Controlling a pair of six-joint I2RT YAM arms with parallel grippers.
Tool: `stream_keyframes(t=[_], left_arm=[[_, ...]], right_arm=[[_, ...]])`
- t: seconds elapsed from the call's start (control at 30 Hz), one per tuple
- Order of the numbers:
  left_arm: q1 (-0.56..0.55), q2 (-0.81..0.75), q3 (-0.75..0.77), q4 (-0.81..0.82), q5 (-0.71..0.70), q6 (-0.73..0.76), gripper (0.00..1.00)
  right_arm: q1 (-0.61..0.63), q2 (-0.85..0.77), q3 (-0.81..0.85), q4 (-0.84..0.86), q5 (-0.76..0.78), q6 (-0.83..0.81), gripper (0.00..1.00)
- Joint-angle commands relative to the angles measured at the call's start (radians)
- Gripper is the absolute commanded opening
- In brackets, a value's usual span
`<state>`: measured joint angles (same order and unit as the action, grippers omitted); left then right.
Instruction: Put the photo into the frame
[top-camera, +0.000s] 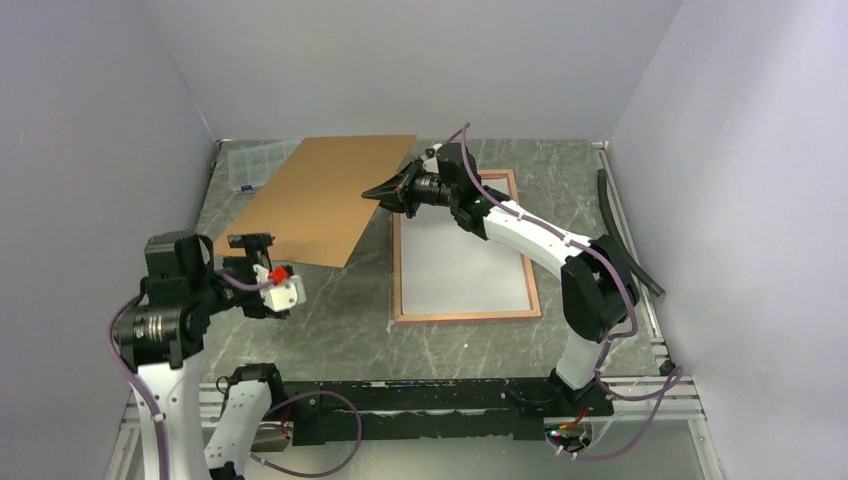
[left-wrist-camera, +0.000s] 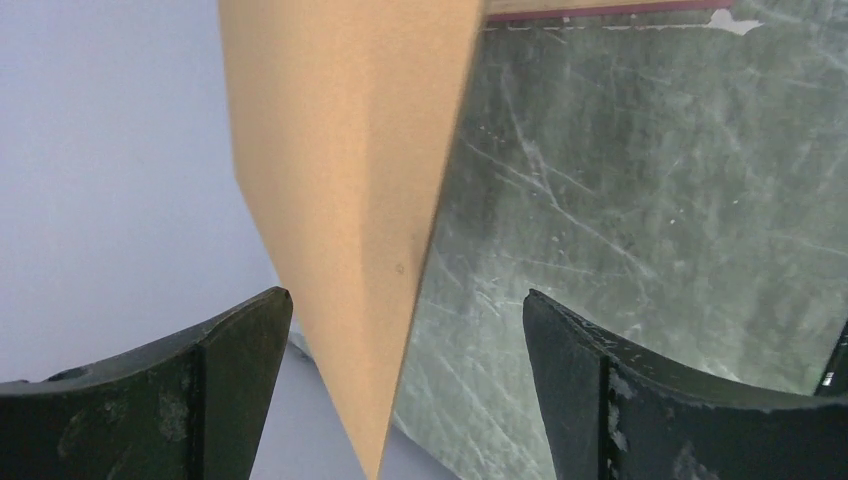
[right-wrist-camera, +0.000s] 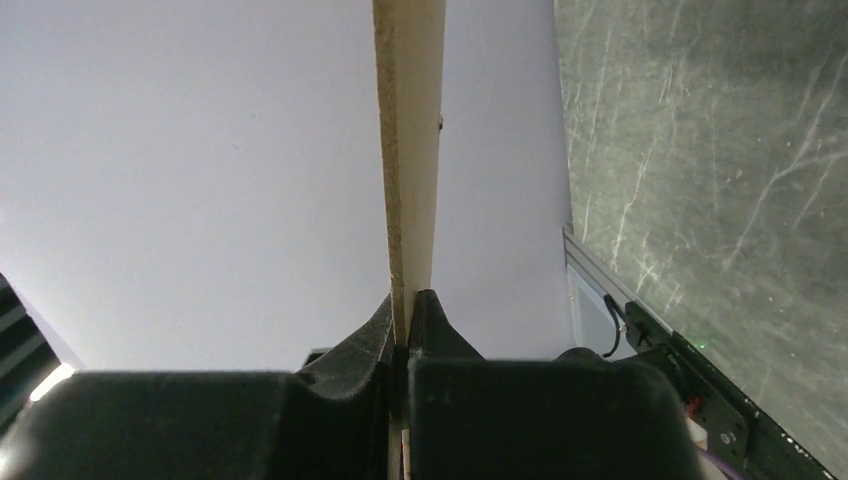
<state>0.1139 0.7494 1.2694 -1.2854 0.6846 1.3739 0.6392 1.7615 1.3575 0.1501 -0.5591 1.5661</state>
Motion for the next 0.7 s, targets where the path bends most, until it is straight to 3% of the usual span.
stream_keyframes(t=[0.0, 0.1, 0.33, 0.53, 0.67], left_arm=[[-0.002, -0.096, -0.105, 0.128, 0.056, 0.118, 0.87], [-0.002, -0.167, -0.187, 0.279, 0.108, 0.110, 0.79], [-0.002, -0.194, -0.250, 0.436, 0.233, 0.122, 0.75], [-0.002, -0.115, -0.184, 0.346, 0.254, 0.191, 0.63], [-0.002, -0.085, -0.153, 0.267, 0.252, 0.258, 0.47]], right_arm=[[-0.002, -0.073, 0.045, 0.094, -0.037, 0.077, 0.00], [0.007, -0.084, 0.033, 0.104, -0.027, 0.089, 0.00], [0.050, -0.066, 0.066, 0.109, -0.019, 0.095, 0.00], [0.080, -0.077, 0.039, 0.131, 0.010, 0.106, 0.00], [0.103, -0.073, 0.040, 0.142, 0.012, 0.110, 0.00]])
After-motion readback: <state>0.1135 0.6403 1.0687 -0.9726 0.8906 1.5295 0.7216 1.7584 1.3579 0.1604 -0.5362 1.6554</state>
